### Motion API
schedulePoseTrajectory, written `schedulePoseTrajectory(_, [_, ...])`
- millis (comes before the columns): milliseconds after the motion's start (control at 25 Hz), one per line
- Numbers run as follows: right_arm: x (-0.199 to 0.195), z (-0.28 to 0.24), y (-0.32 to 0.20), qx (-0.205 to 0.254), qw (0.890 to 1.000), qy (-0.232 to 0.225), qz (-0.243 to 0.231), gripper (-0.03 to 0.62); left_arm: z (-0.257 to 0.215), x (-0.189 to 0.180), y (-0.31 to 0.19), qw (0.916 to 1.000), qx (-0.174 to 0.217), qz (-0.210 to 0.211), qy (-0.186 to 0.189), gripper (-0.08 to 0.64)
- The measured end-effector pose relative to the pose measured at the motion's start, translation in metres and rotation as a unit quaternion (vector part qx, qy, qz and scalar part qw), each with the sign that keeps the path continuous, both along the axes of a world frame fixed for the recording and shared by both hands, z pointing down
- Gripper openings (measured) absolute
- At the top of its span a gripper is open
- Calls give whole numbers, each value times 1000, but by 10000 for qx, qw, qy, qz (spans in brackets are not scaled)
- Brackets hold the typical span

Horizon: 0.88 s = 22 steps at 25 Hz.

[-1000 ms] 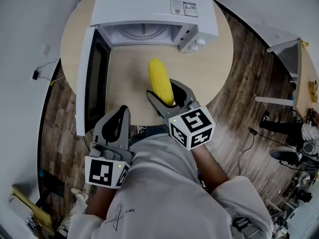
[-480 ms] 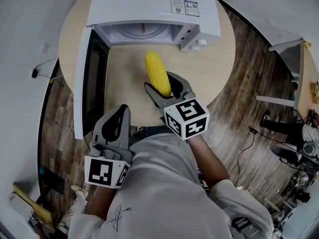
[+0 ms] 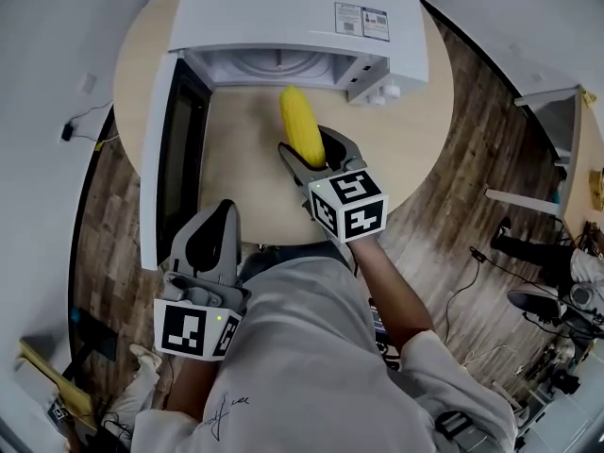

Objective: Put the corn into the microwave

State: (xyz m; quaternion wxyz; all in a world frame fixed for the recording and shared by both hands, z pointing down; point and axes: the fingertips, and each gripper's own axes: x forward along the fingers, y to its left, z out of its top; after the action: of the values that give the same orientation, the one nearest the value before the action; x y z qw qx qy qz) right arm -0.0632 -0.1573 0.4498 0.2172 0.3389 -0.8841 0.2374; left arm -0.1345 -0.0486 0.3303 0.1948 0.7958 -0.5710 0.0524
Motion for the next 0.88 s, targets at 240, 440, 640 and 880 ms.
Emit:
schedulePoseTrajectory(240, [-4,17,-22,-43,9999,125,-65,265,6,2,-4,9999,-108,-10,3,-11])
schedulePoseTrajectory(440, [-7,30,-35,-151,9997,186,-69,265,4,1,-13,9999,-108,-80,28,-10])
schedulePoseTrajectory(640, [-8,45,-52,-201,9993,295,-109,265,-3,-3,-22,9995,-23,-248,204,-10])
schedulePoseTrajectory(880, [-8,53,-68,-251,9991,342,-79,265,-3,-5,-27,9989,-23,-379,269,-11])
